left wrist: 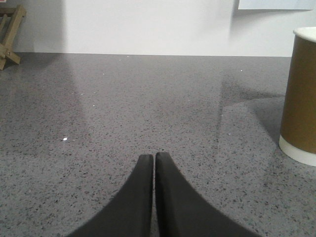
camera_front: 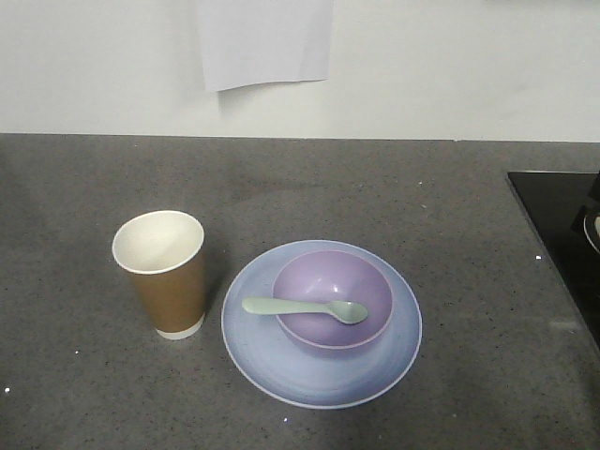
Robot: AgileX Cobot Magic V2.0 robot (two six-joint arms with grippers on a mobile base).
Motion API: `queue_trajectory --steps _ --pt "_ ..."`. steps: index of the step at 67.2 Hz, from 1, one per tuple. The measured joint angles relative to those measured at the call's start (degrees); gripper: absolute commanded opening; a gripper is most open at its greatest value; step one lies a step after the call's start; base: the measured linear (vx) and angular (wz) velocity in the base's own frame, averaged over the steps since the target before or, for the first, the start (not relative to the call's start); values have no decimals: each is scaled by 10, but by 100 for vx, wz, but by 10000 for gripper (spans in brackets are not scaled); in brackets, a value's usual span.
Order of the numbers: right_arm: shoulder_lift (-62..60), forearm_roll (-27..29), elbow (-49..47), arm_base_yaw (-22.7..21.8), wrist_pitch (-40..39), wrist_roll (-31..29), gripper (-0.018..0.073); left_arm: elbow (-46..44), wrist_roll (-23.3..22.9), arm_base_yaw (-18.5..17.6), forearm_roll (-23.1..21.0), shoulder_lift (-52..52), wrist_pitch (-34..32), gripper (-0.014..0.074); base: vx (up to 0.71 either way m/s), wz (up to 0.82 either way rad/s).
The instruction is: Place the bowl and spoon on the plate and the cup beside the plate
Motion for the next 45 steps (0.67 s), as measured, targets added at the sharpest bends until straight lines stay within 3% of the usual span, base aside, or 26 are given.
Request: queue_trajectory --steps 45 --pt "0 0 0 0 0 0 -3 0 0 0 0 0 0 -6 0 0"
